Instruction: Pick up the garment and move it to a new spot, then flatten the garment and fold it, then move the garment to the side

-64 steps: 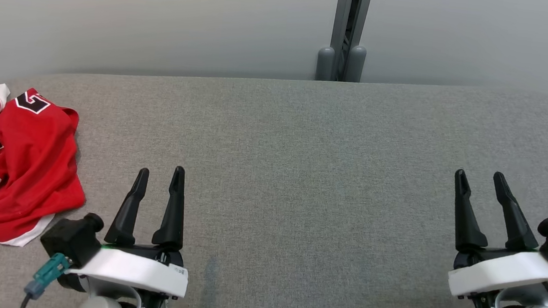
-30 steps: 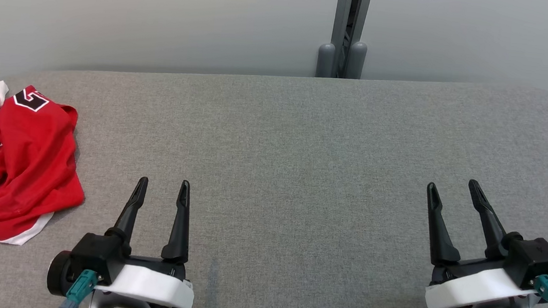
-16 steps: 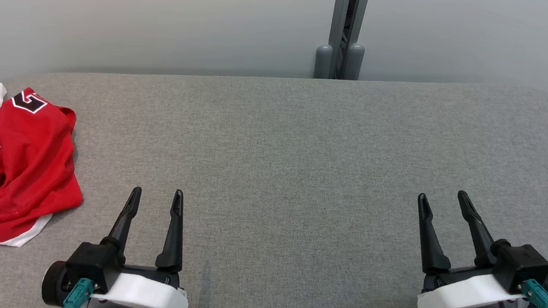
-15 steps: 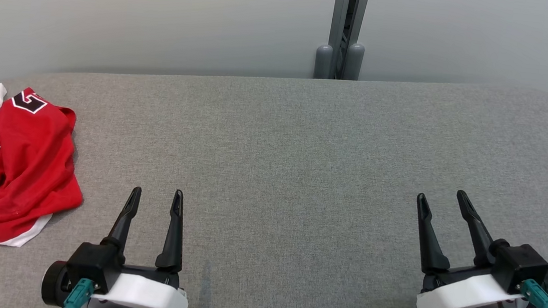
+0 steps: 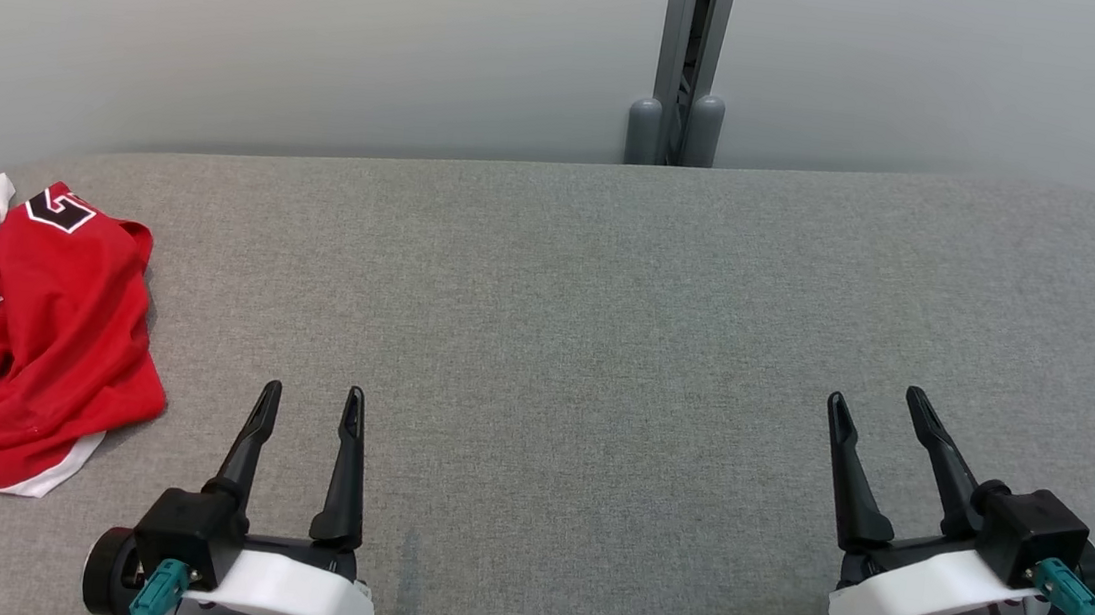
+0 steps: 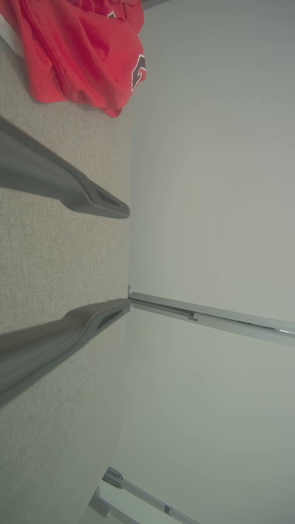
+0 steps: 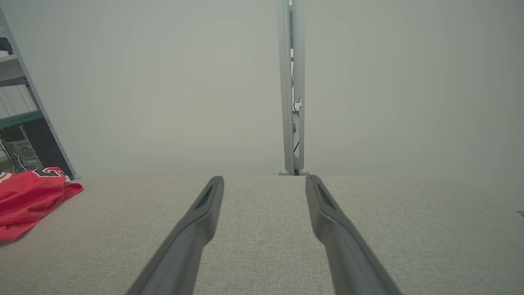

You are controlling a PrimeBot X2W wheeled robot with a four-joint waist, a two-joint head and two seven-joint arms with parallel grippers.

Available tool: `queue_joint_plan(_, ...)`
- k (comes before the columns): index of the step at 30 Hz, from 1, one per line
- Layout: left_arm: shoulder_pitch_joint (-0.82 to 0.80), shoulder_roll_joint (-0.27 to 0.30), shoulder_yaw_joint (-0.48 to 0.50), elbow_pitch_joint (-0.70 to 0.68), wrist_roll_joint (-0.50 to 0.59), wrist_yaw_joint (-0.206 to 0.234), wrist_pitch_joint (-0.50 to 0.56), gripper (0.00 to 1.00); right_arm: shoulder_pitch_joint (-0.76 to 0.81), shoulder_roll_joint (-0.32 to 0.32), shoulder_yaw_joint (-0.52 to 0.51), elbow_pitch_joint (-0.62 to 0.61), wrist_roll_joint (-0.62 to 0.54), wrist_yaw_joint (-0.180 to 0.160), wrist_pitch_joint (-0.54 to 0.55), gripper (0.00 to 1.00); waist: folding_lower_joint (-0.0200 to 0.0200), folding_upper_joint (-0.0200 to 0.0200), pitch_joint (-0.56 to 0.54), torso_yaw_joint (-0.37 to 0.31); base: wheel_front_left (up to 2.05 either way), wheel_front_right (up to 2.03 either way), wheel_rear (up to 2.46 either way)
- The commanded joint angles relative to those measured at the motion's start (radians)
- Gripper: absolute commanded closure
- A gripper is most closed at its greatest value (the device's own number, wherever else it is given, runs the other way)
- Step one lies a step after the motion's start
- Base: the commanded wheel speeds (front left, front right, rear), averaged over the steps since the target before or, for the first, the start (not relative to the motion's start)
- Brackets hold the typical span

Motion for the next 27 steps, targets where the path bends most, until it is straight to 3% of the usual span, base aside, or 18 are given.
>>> queue_joint_plan(1,0.005,0.004,0.003,0.0,0.006,0.001,-0.005,0.0,-0.004,-0.008,0.001,0.003,0.002,0.0,-0.003,0.0,0.0,0.0,0.001,0.0,0.0,0.0,0.0)
queue_joint_plan(16,0.006,0.004,-0.005,0.006,0.004,0.001,-0.005,0.0,0.006,-0.008,-0.011,0.011,0.009,0.0,-0.003,0.0,0.0,0.0,-0.008,0.013,0.0,0.0,0.0)
queue_joint_plan(27,-0.004,0.004,0.0,0.004,-0.004,0.009,-0.005,0.0,0.018,-0.007,0.015,-0.01,0.006,0.0,-0.003,0.0,0.0,0.0,0.011,0.157,0.0,0.0,0.0)
